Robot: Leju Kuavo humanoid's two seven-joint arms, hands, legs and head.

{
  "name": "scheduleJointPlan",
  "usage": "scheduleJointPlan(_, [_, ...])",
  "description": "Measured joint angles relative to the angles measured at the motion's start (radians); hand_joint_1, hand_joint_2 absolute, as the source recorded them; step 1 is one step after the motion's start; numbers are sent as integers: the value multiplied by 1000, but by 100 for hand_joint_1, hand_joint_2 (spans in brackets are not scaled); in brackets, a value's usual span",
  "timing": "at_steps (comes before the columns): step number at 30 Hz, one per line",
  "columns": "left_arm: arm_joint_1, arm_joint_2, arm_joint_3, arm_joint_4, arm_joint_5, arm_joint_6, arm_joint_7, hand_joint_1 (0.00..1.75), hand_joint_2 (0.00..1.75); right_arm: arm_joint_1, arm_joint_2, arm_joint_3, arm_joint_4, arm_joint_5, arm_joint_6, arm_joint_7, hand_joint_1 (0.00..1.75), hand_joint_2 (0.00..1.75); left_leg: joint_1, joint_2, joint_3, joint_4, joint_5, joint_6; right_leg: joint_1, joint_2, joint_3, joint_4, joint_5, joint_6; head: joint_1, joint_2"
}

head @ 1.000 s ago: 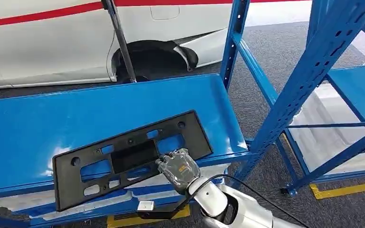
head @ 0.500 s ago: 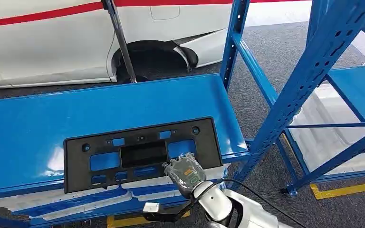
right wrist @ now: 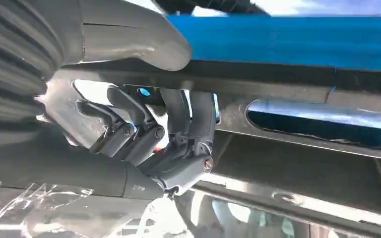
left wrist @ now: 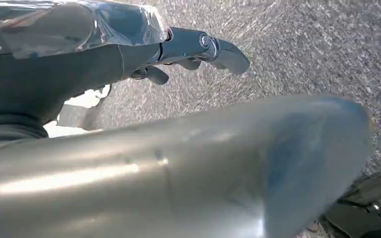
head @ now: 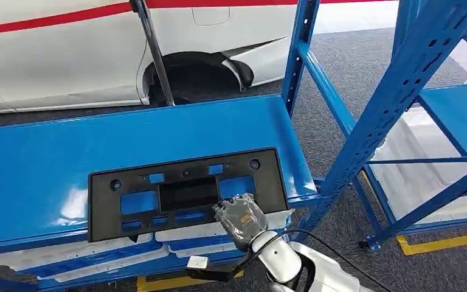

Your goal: Take the parts from the cabinet and place them on the table.

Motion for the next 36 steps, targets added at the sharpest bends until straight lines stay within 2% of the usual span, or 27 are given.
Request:
scheduleJointPlan(6, [-2, 10, -2, 2, -7, 5, 1, 0, 0, -58, 42, 0, 45, 0, -65, -42, 175, 175, 0, 0, 0, 0, 0, 0, 0, 0, 0, 0, 0, 0, 0, 0])
scheduleJointPlan(13, [-4, 31, -6, 3, -24, 5, 11, 0, 0, -78, 84, 0, 96, -12, -107, -38, 175, 175, 1, 0, -1, 0, 0, 0, 1, -1, -1, 0, 0, 0, 0, 0])
scheduleJointPlan(24, [-4, 51, -11, 5, -41, -1, 19, 0, 0, -77, 87, -2, 134, -22, -135, -16, 175, 175, 1, 0, -1, 0, 0, 0, 1, 0, -1, 0, 0, 0, 0, 0])
scheduleJointPlan(27, [-4, 53, -15, 5, -45, -1, 5, 0, 0, -77, 87, -3, 139, -18, -144, -14, 175, 175, 1, 0, -1, 0, 0, 0, 1, 0, -1, 0, 0, 0, 0, 0])
scheduleJointPlan(28, [-4, 54, -16, 5, -45, 0, -9, 0, 175, -78, 87, -4, 139, -14, -145, -14, 175, 175, 1, 0, -1, 0, 0, 0, 1, 0, -1, 0, 0, 0, 0, 0])
scheduleJointPlan(30, [-4, 55, -18, 5, -49, 5, -41, 0, 175, -80, 87, -5, 139, -12, -147, -13, 175, 175, 1, 0, -1, 0, 0, 0, 1, 0, -1, 0, 0, 0, 0, 0])
scheduleJointPlan(36, [-4, 55, -32, 5, -59, 8, -81, 0, 175, -93, 87, -12, 139, 10, -150, -7, 175, 175, 1, 0, -1, 0, 0, 0, 1, 0, -1, 0, 0, 0, 0, 0])
